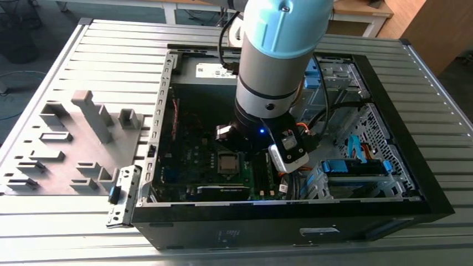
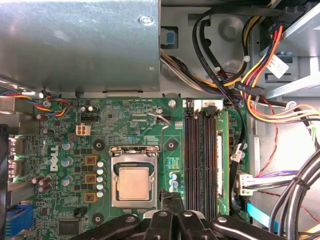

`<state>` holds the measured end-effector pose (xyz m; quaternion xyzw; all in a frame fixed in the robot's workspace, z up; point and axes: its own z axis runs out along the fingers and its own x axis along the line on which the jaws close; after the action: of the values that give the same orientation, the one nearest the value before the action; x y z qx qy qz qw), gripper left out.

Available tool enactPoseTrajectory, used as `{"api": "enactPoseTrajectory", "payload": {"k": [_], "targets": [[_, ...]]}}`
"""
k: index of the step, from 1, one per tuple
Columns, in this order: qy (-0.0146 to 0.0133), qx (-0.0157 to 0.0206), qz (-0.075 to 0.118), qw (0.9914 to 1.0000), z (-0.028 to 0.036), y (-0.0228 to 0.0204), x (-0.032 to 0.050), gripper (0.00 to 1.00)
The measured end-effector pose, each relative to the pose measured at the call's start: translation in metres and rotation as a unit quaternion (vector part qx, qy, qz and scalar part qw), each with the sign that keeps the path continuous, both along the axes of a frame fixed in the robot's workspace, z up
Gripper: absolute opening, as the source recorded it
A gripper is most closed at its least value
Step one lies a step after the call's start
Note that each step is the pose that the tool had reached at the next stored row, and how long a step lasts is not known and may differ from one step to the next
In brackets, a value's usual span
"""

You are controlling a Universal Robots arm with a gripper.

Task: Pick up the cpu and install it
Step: 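Close the cpu cover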

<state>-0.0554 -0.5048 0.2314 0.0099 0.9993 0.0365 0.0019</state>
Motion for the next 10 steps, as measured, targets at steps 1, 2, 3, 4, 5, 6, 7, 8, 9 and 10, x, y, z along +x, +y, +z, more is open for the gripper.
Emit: {"api": "enactPoseTrajectory", "payload": {"k": [1,2,3,4,5,6,7,8,9,10], "targets": [[0.0,0.0001,0.0,1.0,-0.0001,0.0001,0.0,0.11],[-0.0001,0.0002,0.0,1.0,-0.0003,0.0003,-0.0002,0.11],[0.0,0.0001,0.0,1.0,-0.0002,0.0008,-0.0003,0.11],[0.0,0.0,0.0,1.0,-0.0003,0.0014,-0.0003,0.11],[0.0,0.0001,0.0,1.0,-0.0005,0.0023,-0.0004,0.11],[0.0,0.0001,0.0,1.0,-0.0007,0.0036,-0.0004,0.11],[0.0,0.0001,0.0,1.0,-0.0009,0.0049,-0.0004,0.11],[0.0,0.0003,0.0,1.0,-0.0012,0.0063,-0.0003,0.11],[0.0,0.0004,0.0,1.0,-0.0015,0.0076,-0.0004,0.11],[0.0,0.0006,0.0,1.0,-0.0019,0.009,-0.0004,0.11]]}}
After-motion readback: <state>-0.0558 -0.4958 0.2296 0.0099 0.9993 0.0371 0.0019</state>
